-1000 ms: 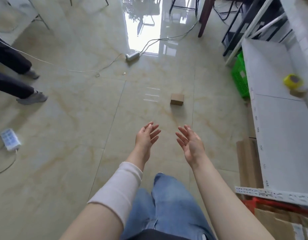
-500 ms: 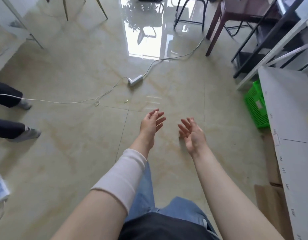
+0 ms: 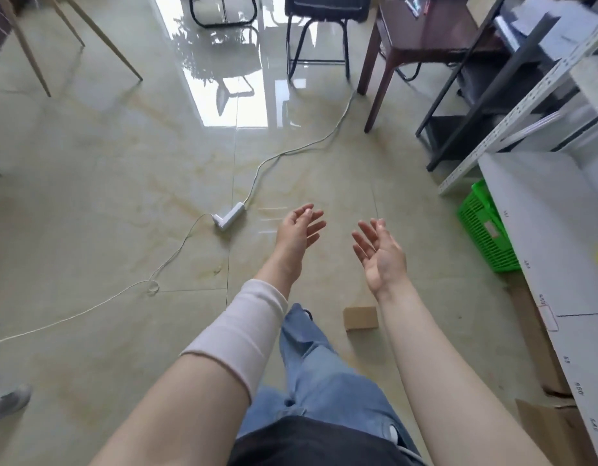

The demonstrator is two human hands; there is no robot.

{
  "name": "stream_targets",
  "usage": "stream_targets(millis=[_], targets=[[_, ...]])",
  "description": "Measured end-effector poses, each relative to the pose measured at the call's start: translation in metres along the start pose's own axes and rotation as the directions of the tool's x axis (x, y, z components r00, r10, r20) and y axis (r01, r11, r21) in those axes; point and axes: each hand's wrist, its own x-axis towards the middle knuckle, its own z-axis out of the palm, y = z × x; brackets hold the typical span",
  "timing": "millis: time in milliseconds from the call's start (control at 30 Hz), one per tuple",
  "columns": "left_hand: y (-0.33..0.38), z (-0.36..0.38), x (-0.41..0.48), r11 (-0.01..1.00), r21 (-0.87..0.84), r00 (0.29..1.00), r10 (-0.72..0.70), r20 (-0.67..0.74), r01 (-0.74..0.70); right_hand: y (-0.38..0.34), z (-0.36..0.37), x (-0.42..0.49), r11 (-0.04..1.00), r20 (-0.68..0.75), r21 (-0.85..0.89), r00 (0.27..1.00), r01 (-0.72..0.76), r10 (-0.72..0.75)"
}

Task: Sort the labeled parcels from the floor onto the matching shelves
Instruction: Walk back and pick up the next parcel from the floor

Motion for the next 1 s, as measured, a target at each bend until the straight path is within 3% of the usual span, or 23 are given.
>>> stream_targets(millis=[300, 533, 700, 833, 1000], targets=[[0.088, 0.087, 0.143, 0.994, 0.108, 0.987, -0.036, 0.157, 0.019, -0.098, 0.071, 0.129, 0.993, -0.06, 0.084, 0.995, 0.086, -0.081], [0.119, 0.157, 0.259, 0.962, 0.265, 0.928, -0.154, 0.338, 0.063, -0.137, 0.092, 0.219, 0.964, -0.285, 0.186, 0.95, 0.188, -0.13], [0.14, 0.209, 0.321, 0.896, 0.44, 0.808, -0.305, 0.504, 0.064, -0.166, 0.095, 0.259, 0.909, -0.535, 0.286, 0.838, 0.303, -0.111], [0.137, 0.248, 0.347, 0.831, 0.554, 0.708, -0.426, 0.564, 0.059, -0.17, 0.089, 0.267, 0.846, -0.698, 0.378, 0.716, 0.375, -0.006], [0.097, 0.295, 0.331, 0.703, 0.711, 0.513, -0.618, 0.596, 0.022, -0.163, 0.055, 0.248, 0.76, -0.845, 0.419, 0.52, 0.497, 0.125]])
